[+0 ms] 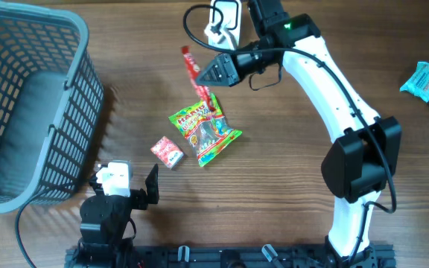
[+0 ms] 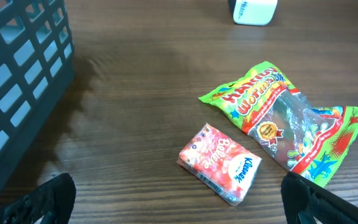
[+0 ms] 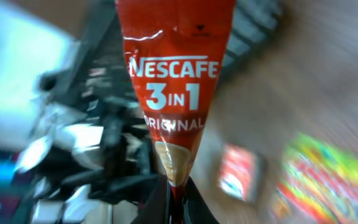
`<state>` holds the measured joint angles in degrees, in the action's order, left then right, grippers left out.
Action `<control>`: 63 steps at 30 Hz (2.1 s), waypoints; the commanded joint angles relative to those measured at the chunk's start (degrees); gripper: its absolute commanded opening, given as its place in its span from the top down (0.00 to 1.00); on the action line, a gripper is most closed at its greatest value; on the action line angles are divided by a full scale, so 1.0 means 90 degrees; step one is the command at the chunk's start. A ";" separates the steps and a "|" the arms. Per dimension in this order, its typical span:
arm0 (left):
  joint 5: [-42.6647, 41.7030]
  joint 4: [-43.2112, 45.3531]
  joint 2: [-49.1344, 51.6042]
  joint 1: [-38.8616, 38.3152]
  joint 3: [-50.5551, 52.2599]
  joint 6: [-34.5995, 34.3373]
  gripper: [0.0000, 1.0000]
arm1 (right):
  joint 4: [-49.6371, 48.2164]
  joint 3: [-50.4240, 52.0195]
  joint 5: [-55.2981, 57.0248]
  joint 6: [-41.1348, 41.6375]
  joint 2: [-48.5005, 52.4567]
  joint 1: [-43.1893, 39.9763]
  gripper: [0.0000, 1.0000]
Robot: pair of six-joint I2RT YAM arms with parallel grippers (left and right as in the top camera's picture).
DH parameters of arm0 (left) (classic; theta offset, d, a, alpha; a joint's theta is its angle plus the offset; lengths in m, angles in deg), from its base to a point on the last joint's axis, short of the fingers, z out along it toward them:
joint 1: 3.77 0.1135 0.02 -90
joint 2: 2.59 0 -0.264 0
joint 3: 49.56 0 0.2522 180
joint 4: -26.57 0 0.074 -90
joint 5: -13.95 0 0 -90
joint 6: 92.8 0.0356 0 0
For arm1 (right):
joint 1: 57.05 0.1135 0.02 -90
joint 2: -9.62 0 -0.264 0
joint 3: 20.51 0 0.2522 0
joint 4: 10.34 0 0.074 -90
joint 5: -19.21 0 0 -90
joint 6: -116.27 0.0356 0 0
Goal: Scan the item barcode
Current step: 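Lift the Nescafe stick toward the white scanner, then hold the Nescafe stick's printed side in front of the scanner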
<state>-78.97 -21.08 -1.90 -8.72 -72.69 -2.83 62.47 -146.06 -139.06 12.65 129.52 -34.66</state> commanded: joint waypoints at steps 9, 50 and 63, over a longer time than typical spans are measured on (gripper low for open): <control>0.0019 0.0027 -0.0034 0.0034 0.0058 0.0100 0.00 | -0.2713 0.0019 -0.2341 -0.4342 0.0070 0.0469 0.95; 0.0019 0.0027 -0.0034 0.0034 0.0058 0.0100 0.00 | -0.1146 0.0121 0.5768 0.3181 0.0073 0.0080 0.96; 0.0019 0.0027 -0.0034 0.0034 0.0058 0.0100 0.00 | -0.3276 0.0119 0.5996 0.5481 0.1025 0.0080 0.95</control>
<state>-78.97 -21.08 -1.90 -8.72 -72.62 -2.83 36.44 -144.85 -86.58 52.58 135.29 -33.83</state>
